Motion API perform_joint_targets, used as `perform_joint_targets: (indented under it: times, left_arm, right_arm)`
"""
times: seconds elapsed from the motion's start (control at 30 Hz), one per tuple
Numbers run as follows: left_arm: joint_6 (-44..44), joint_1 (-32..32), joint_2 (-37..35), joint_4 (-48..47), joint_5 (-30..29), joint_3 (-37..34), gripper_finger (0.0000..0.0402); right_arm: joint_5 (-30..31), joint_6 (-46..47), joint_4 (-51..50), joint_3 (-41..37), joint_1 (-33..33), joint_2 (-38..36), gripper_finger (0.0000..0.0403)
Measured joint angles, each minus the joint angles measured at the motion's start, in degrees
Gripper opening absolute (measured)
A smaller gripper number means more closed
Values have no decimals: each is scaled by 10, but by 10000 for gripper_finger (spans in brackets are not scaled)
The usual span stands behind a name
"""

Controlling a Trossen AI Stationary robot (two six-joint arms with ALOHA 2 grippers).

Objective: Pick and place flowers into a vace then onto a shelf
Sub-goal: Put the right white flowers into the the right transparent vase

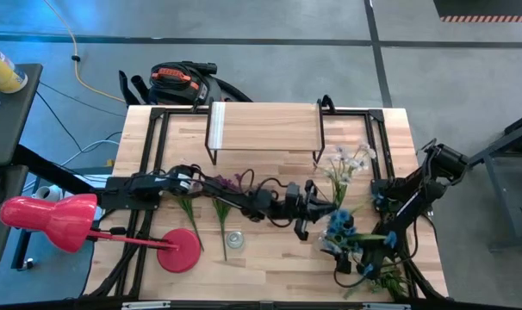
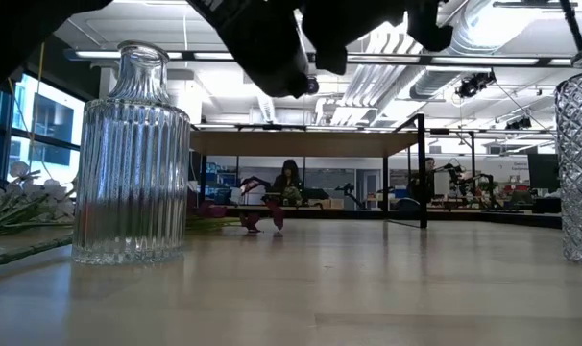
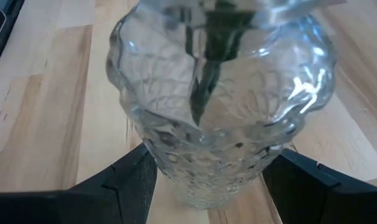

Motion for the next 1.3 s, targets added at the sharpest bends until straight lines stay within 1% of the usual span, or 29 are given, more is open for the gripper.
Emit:
perform_joint_targets:
  times: [0.17, 0.27, 0.43, 0.63, 0.87, 1.0, 1.2, 1.3]
  left_arm:
    - [10, 0, -1, -29, 19, 13, 33]
    - [-7, -1, 1, -36, 30, 13, 33]
    - [-14, -4, 4, -37, 31, 13, 33]
    - [-16, -8, 4, -79, 31, 13, 33]
    - [-2, -8, 4, -177, 31, 13, 34]
    - [-1, -8, 4, -212, 31, 13, 42]
    - [-4, -15, 3, -271, 45, 13, 35]
    - [-17, -22, 2, -297, 35, 13, 49]
  right_arm:
    - [0, 0, 1, 0, -2, 0, 257]
    - [0, -3, 1, 0, -4, 0, 257]
    - [1, -14, 2, 0, -14, 0, 257]
    - [0, -18, 2, 0, -24, 0, 257]
    - [-1, -21, 4, 0, -25, 0, 257]
    - [-1, -21, 4, 0, -25, 0, 257]
    - [-1, -21, 3, 0, -25, 0, 257]
    - [0, -21, 2, -1, -25, 0, 257]
